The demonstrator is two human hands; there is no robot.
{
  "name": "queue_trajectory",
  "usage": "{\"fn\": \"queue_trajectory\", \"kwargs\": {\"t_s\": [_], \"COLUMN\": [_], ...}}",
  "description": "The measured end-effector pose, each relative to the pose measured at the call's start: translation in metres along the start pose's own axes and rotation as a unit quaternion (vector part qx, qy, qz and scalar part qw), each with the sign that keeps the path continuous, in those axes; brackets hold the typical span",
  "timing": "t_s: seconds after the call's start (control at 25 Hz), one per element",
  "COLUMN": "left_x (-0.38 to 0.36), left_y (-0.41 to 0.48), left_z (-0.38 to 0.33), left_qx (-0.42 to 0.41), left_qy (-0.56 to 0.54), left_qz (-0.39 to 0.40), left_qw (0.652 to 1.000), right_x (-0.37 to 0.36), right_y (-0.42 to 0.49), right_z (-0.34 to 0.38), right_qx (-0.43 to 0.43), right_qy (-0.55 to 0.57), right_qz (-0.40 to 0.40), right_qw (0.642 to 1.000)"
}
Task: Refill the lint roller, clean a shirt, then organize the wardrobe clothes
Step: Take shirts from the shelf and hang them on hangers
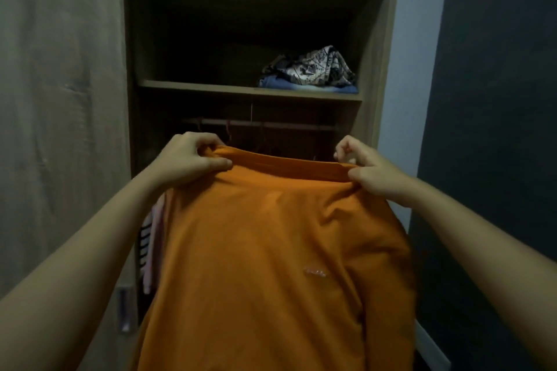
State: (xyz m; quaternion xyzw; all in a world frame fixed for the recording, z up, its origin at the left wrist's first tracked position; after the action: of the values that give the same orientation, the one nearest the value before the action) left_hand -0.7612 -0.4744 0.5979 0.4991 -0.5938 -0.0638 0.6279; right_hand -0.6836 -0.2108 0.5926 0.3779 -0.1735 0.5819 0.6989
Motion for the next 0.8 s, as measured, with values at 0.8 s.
{"fn": "queue_trajectory", "kwargs": {"t_s": [0.8], "left_x": [-0.224], "left_y": [0.125], "left_z": [0.038], "left_qx": [0.086], "left_qy": [-0.167], "left_qz": [-0.002], "left_qw": [0.982], "right_x": [-0.032], "right_y": [0.061], "right_z": [-0.083], "right_qx": [-0.098], "right_qy": [-0.225], "right_qz": [0.053], "right_qw": [0.968]}}
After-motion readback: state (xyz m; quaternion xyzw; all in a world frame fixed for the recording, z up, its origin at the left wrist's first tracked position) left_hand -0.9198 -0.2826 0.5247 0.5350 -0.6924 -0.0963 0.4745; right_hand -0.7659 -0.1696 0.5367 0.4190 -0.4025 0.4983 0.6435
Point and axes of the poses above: each hand's wrist, its own y-axis towards the middle knuckle, its own x-axis out of the back of the hand, z = x × y, the point moved 9 cm from there along y, towards the middle knuckle, and after that the axes turned 14 degrees about -x, right-handed, at the moved point
